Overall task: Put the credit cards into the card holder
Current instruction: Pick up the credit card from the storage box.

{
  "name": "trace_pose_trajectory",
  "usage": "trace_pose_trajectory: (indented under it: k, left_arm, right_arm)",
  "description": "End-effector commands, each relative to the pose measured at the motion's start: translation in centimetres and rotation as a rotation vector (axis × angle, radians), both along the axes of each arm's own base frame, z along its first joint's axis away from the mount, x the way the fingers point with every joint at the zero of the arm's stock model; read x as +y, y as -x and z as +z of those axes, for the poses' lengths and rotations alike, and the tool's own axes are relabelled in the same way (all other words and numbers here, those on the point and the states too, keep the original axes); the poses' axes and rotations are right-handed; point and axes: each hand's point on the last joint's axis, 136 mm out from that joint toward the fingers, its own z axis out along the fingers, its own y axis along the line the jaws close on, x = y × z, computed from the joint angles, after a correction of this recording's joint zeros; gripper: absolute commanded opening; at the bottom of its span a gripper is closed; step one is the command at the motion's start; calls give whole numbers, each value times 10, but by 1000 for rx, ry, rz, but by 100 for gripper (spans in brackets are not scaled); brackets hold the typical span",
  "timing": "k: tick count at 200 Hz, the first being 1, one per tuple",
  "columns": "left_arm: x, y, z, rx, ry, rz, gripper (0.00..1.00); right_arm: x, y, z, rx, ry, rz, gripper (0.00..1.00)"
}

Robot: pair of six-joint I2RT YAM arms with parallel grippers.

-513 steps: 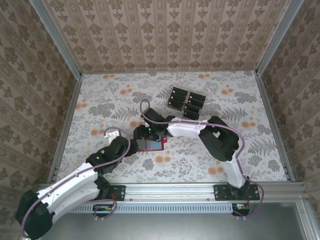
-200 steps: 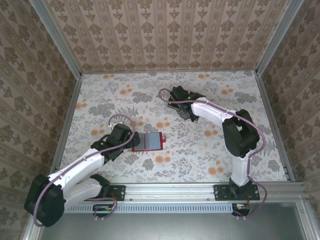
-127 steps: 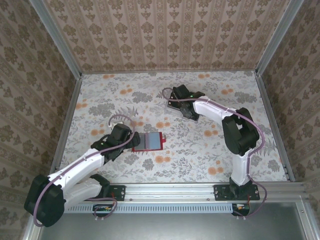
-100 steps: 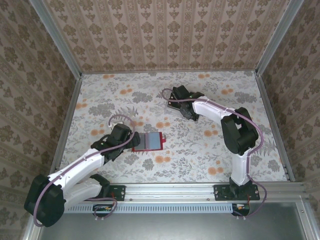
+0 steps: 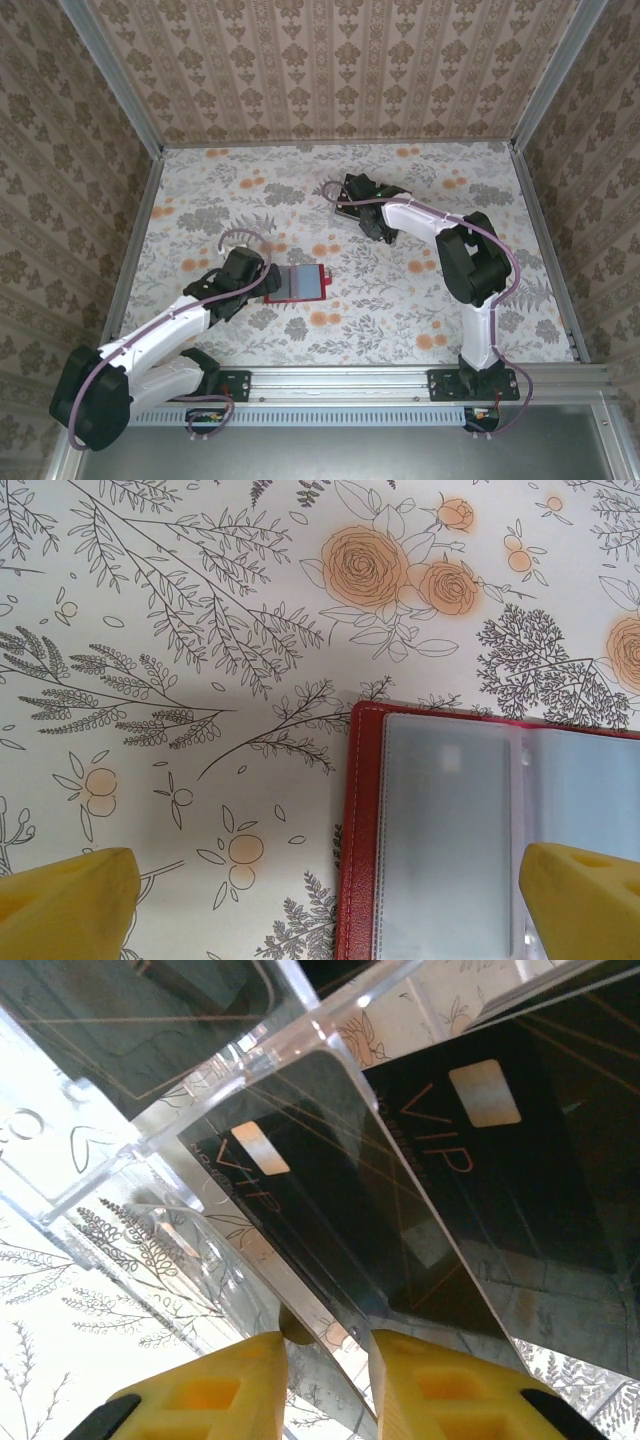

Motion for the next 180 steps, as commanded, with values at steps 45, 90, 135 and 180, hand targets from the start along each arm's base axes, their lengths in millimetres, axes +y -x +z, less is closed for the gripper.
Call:
trace_pose_trajectory:
  k: [45, 90, 135, 180]
  left_arm:
    - [-3, -5, 4, -14, 14, -4, 100]
    - [-4, -5, 5, -17, 15, -11, 100]
    - [-6, -6, 7, -26, 22, -17, 100]
    - [-7, -7, 9, -31, 24, -25, 100]
  right_arm:
    - [7, -1, 8, 8, -30, 25, 18]
    - [10, 2, 12, 21, -35, 44, 14]
    - [13, 5, 23, 16, -36, 71, 8]
    - [17, 7, 32, 9, -25, 90, 0]
